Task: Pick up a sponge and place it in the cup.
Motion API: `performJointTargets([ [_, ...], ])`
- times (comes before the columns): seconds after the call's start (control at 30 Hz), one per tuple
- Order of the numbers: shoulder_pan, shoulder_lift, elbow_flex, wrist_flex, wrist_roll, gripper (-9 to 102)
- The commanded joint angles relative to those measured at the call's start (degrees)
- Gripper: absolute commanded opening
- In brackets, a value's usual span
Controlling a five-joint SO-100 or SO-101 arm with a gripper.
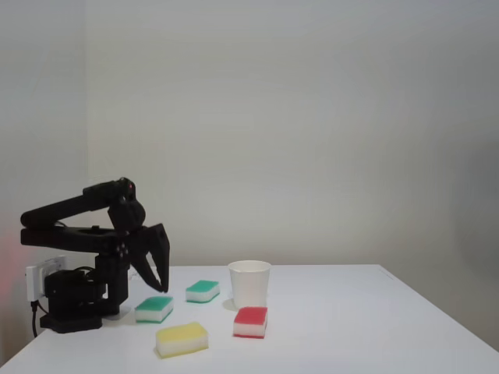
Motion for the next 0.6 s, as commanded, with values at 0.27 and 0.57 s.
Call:
performJointTargets([
  [0.27,1.4,10.8,12.0,-4.1,0.4,0],
  [0.57,2.1,10.8,13.8,-0.2,0.4,0],
])
